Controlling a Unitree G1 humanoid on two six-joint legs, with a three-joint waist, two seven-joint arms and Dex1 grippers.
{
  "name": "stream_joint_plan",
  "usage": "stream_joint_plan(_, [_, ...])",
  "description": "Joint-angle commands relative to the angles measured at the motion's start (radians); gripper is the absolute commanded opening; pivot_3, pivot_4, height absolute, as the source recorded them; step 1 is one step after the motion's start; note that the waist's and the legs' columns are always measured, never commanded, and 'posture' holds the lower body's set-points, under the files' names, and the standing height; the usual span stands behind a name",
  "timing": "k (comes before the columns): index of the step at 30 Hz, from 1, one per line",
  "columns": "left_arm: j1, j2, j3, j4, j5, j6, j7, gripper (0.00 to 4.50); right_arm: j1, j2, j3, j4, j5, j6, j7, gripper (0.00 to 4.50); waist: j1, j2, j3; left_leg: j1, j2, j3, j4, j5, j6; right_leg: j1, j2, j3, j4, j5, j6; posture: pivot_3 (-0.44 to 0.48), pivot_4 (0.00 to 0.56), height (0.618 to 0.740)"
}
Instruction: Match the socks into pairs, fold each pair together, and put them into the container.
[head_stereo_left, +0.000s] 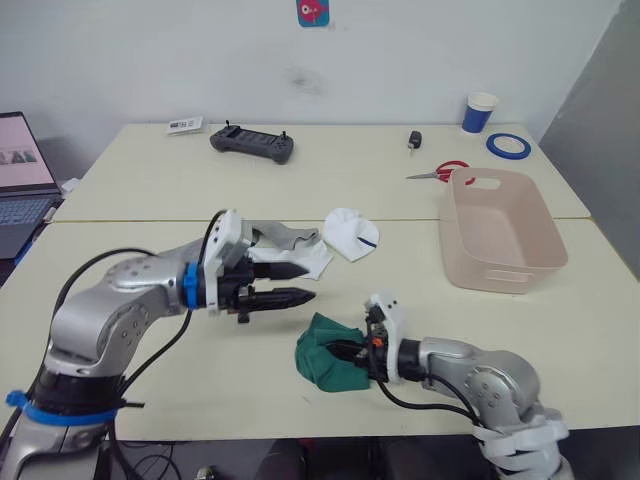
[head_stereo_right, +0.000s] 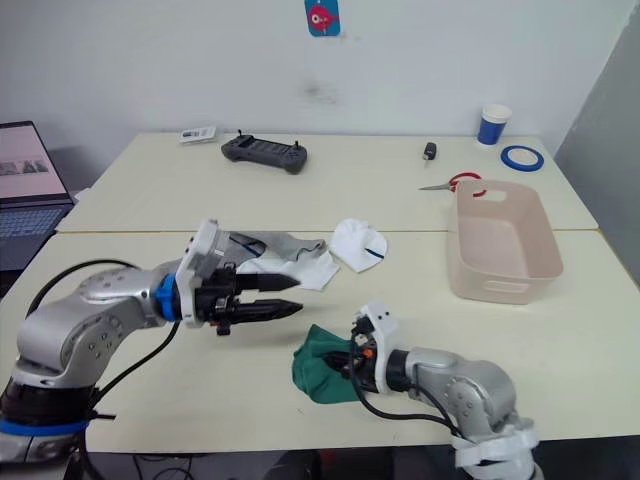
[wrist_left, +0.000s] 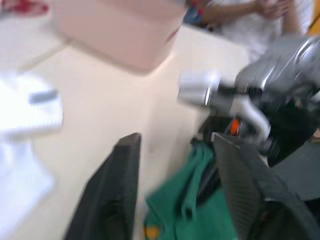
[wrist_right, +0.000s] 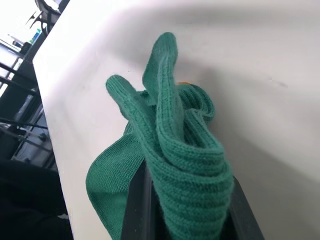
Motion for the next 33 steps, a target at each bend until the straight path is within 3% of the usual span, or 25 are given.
stream_joint_plan(1, [-0.058,-0.023,0.015,-0.051,-0.067,0.042,0.041,3.72,0.032,-0.051,-0.116,-0.152,0.076,-0.024,0.024,0.0,-0.002,0.0,0.0,0.0,0.0,0.0,0.0,0.0,0.0,0.0,0.0,0.0,0.0,0.0,0.0,0.0,0.15,0.74])
stream_joint_plan(4, [-0.066,-0.033,-0.001,-0.043,-0.051,0.033,0.057,4.46,0.038,-0.1,-0.297,-0.23,0.168,-0.02,0.013,0.0,-0.006,0.0,0.001,0.001,0.001,0.0,0.0,0.0,0.0,0.0,0.0,0.0,0.001,0.0,0.0,0.0,0.15,0.74])
stream_joint_plan(9, [-0.065,-0.033,-0.04,-0.024,-0.012,-0.006,0.038,4.46,-0.032,-0.232,-0.528,-0.256,0.301,-0.036,0.002,0.0,-0.006,0.0,0.001,0.001,0.0,0.0,0.0,0.0,0.0,0.0,0.004,0.0,0.001,0.0,0.0,0.0,0.15,0.74])
stream_joint_plan(14, [-0.089,-0.049,-0.064,-0.027,-0.001,-0.025,0.031,4.46,-0.154,-0.471,-0.573,-0.145,0.169,-0.178,0.048,0.0,-0.004,0.0,0.002,0.001,0.0,0.003,0.001,0.0,0.0,0.0,0.004,0.0,0.001,0.0,0.0,0.0,0.15,0.74])
stream_joint_plan(18, [-0.092,-0.06,-0.061,-0.043,-0.007,-0.028,0.041,4.46,-0.263,-0.651,-0.498,0.034,-0.039,-0.391,0.116,0.0,-0.002,-0.001,0.003,0.0,-0.001,0.007,0.001,0.0,0.0,0.0,0.003,0.001,0.0,0.001,0.001,0.0,0.15,0.74])
stream_joint_plan(23, [-0.098,-0.072,-0.058,-0.064,-0.012,-0.034,0.055,4.46,-0.366,-0.831,-0.231,0.361,-0.458,-0.84,0.199,0.0,-0.002,-0.001,0.003,0.0,0.0,0.009,0.002,0.0,0.0,0.0,0.003,0.002,-0.002,0.001,0.001,0.0,0.15,0.74])
stream_joint_plan(29, [-0.105,-0.083,-0.059,-0.073,-0.015,-0.039,0.057,4.46,-0.567,-0.827,0.098,0.76,-0.877,-1.313,0.252,0.0,-0.01,-0.002,0.003,0.001,0.0,0.013,0.002,0.002,-0.003,-0.001,0.003,0.007,-0.001,0.002,0.003,0.0,0.15,0.74])
stream_joint_plan(33, [-0.098,-0.084,-0.058,-0.088,-0.017,-0.036,0.062,4.46,-0.644,-0.769,0.18,0.936,-0.968,-1.409,0.305,0.0,-0.008,-0.002,0.004,0.001,0.0,0.013,0.002,0.002,-0.004,-0.002,0.003,0.007,-0.001,0.002,0.003,0.0,0.15,0.74])
